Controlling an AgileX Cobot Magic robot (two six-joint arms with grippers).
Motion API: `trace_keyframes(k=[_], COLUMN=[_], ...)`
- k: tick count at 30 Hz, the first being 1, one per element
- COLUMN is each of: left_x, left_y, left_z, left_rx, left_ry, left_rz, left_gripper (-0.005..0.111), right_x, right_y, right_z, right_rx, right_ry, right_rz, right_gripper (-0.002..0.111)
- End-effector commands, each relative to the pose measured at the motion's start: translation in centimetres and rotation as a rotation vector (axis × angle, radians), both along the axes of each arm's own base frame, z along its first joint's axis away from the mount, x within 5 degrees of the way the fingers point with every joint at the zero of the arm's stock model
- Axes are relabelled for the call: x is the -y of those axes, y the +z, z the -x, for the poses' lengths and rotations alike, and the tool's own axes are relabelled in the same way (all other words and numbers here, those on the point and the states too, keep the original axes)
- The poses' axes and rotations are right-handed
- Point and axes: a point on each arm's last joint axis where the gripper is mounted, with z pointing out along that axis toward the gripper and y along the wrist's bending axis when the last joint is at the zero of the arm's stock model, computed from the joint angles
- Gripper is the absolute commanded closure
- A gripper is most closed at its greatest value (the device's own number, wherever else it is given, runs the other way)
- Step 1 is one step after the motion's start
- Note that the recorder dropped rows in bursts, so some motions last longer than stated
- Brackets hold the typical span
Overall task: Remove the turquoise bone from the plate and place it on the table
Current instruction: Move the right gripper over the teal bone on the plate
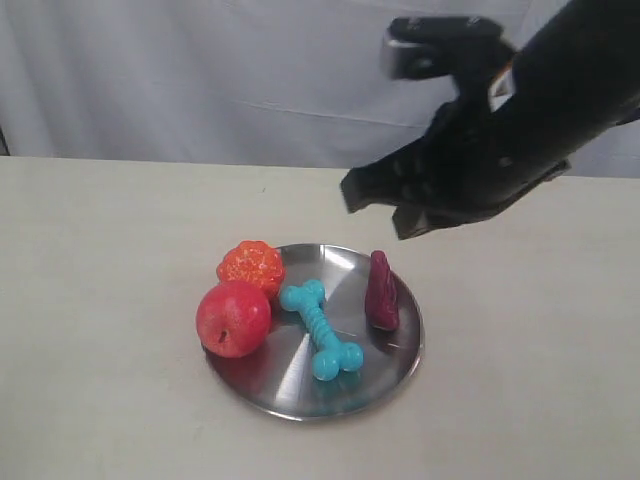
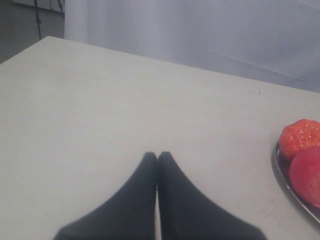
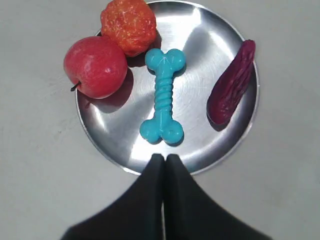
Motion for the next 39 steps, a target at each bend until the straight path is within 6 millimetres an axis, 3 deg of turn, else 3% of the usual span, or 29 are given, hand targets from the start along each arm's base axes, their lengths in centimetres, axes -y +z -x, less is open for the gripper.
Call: trace_keyframes(k=[1,8,15,39], left_x=[0.0,0.0,0.0,0.0], left_y=[0.0,0.0,0.0,0.0], left_z=[0.0,0.0,0.0,0.0], left_rx=[0.004,0.004,0.004,0.004], left_ry=[-0.005,-0.005,-0.005,-0.005], left_rz=[-0.001,-0.001,-0.001,0.000], left_gripper=[0.107,0.107,0.107,0.107], right_x=[-1.6,-3.9,-4.8,-5.0], right_y=[-3.5,-8.7,-11.4,-11.7], right_z=[-3.2,-6.9,-9.0,-9.4], right_rx=[-0.014,-0.148,-0.191,-0.169], right_ry=[0.014,0.052,0.061,0.086], right_rz=[0.006,0.038,0.050,0.057], right_gripper=[0.109,0.109,0.109,0.108])
